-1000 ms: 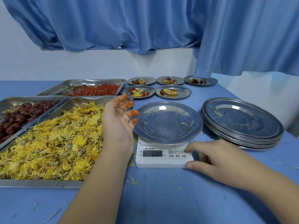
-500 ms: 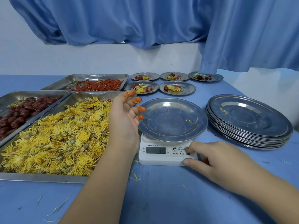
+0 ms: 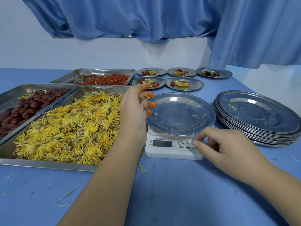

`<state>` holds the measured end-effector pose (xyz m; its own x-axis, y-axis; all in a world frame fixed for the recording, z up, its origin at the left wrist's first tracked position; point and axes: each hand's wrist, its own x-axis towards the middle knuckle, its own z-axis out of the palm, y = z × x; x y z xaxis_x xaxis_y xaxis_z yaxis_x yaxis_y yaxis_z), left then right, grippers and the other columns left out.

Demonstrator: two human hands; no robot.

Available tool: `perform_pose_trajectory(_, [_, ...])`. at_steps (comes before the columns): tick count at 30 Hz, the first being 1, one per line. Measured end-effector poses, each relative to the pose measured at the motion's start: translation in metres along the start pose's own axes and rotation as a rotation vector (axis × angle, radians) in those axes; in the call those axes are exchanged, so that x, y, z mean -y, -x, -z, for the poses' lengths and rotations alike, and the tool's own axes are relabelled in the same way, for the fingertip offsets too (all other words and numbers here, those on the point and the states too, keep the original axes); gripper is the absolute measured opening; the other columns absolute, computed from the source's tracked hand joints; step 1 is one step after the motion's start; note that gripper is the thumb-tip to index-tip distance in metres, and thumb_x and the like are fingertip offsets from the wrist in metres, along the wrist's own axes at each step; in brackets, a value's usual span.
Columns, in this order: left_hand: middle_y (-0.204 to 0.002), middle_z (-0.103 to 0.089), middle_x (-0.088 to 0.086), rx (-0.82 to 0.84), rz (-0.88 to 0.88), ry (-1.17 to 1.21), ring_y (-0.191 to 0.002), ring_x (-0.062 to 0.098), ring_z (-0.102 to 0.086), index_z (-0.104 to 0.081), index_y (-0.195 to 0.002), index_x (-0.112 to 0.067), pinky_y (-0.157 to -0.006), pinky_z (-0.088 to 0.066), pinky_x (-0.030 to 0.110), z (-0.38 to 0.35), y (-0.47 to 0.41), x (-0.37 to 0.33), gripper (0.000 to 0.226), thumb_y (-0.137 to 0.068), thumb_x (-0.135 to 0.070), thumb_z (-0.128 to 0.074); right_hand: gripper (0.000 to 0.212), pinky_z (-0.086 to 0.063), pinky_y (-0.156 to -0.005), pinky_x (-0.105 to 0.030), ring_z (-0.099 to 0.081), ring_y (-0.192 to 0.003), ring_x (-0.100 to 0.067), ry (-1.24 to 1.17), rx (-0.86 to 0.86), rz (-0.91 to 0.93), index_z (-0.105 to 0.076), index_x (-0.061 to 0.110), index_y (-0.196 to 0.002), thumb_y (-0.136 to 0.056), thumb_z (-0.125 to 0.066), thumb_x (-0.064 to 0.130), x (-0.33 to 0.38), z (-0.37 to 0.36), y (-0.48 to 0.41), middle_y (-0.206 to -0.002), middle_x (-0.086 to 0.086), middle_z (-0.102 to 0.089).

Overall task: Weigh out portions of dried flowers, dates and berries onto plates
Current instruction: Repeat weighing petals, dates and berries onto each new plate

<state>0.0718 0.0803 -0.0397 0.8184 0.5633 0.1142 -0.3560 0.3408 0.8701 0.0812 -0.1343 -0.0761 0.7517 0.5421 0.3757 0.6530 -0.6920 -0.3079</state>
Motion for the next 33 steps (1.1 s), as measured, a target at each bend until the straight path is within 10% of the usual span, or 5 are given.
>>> perform_pose_trajectory(22, [-0.088,-0.066,-0.014,0.128,-0.265,-0.479,-0.072,-0.002,-0.060,-0.063,-0.091,-0.037,-0.057,-0.042,0.009,0.019,0.009,-0.025,0.012,-0.091,-0.033,-0.052,0.036,-0.025,-0.042,-0.025,-0.034,-0.043,-0.018,0.038,-0.445,0.304,-0.023,0.023,-0.060,-0.086,-0.047,0.030,0.056,-0.027,-0.023,-0.050,0.006,-0.030])
perform_pose_trajectory(30, [-0.130,-0.058,-0.010,0.393,-0.176,-1.504,-0.066,0.009,-0.065,-0.060,-0.120,-0.032,-0.055,-0.053,0.025,0.077,-0.061,-0.089,0.037,-0.095,-0.008,-0.050,0.039,-0.031,-0.047,-0.032,-0.027,-0.046,-0.011,-0.031,-0.425,0.270,-0.020,0.025,-0.059,-0.084,-0.049,0.033,0.051,-0.020,-0.029,-0.052,0.010,-0.022])
perform_pose_trajectory(33, [-0.148,-0.045,-0.008,0.584,-0.047,-1.792,-0.101,0.003,-0.062,-0.058,-0.129,-0.036,-0.085,-0.052,0.030,0.085,-0.077,-0.090,0.047,-0.095,-0.005,-0.051,0.037,-0.031,-0.042,-0.030,-0.028,-0.045,-0.010,-0.020,-0.384,0.306,-0.021,0.024,-0.059,-0.084,-0.046,0.036,0.051,-0.023,-0.027,-0.052,0.011,-0.023])
